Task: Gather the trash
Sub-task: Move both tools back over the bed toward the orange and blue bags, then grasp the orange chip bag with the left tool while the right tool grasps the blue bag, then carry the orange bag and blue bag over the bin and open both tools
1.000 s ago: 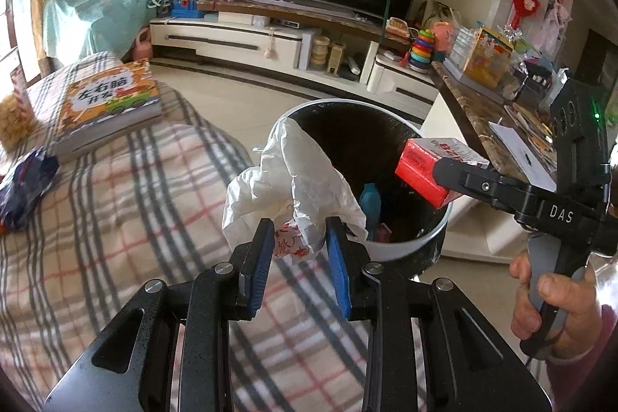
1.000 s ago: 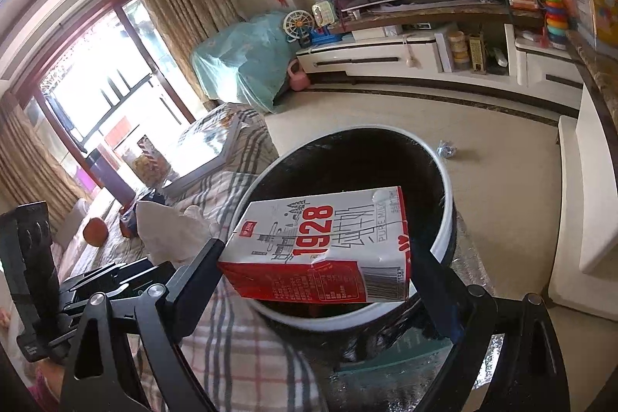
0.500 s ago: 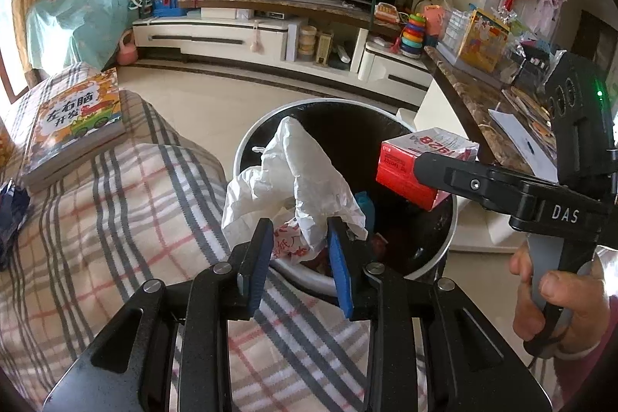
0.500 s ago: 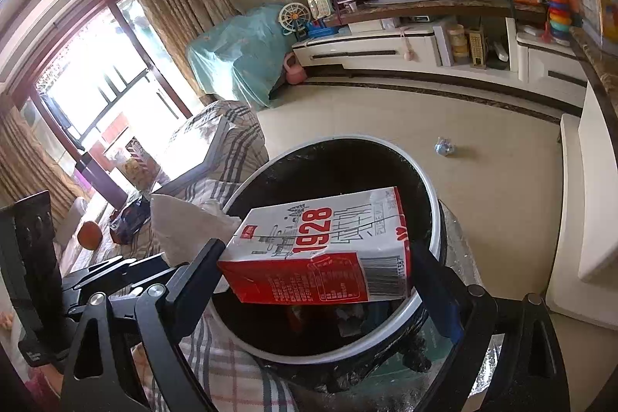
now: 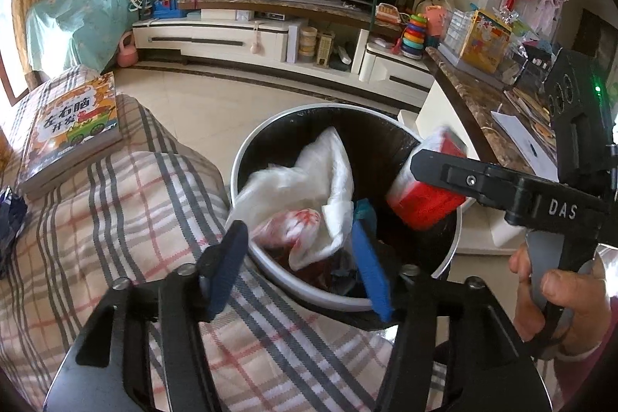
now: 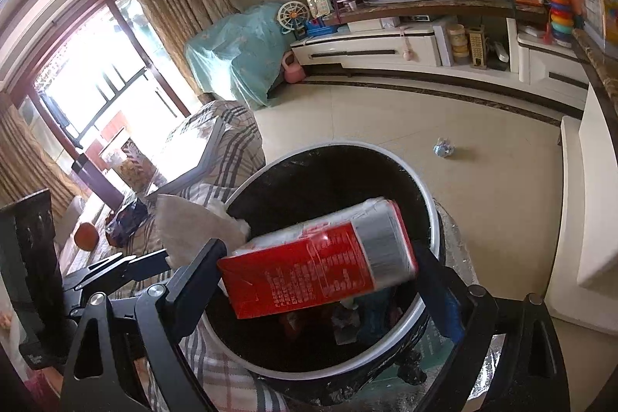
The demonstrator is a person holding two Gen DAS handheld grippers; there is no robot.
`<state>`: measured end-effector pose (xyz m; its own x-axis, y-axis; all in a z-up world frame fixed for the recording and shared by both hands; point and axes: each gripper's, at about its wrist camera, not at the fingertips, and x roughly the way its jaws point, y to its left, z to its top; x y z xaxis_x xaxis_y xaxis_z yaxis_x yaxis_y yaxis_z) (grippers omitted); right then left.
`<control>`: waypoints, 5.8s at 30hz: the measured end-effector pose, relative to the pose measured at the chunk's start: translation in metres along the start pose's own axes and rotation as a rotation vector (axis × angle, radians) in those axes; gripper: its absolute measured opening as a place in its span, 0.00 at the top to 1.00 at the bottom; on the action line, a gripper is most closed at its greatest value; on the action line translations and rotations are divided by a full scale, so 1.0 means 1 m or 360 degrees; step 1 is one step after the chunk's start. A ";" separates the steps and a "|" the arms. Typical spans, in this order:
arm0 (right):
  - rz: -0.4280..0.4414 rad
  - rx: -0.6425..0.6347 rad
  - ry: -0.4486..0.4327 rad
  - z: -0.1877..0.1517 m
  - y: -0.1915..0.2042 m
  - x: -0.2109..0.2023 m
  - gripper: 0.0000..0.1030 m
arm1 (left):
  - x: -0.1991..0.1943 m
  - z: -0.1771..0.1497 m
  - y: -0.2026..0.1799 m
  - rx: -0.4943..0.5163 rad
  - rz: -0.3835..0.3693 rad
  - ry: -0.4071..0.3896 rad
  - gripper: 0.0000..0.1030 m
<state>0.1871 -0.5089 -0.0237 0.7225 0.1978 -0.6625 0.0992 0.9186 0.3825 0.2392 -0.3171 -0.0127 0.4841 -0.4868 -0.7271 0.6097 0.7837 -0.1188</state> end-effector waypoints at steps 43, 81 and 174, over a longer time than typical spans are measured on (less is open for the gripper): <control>0.0313 -0.0066 0.0102 -0.077 0.150 0.033 0.05 | -0.123 -0.141 0.170 -0.0748 0.0356 -0.0149 0.37; 0.0419 -0.0095 0.0220 -0.058 0.247 0.126 0.06 | -0.133 -0.140 0.279 -0.0855 0.0605 -0.0153 0.37; 0.0155 -0.0449 -0.0042 -0.108 0.157 0.000 0.69 | -0.099 -0.121 0.112 -0.0513 0.0044 -0.0108 0.87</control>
<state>0.1289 -0.3276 -0.0325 0.7373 0.2842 -0.6128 -0.1631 0.9552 0.2468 0.1837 -0.1344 -0.0357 0.5449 -0.4797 -0.6877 0.3710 0.8735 -0.3152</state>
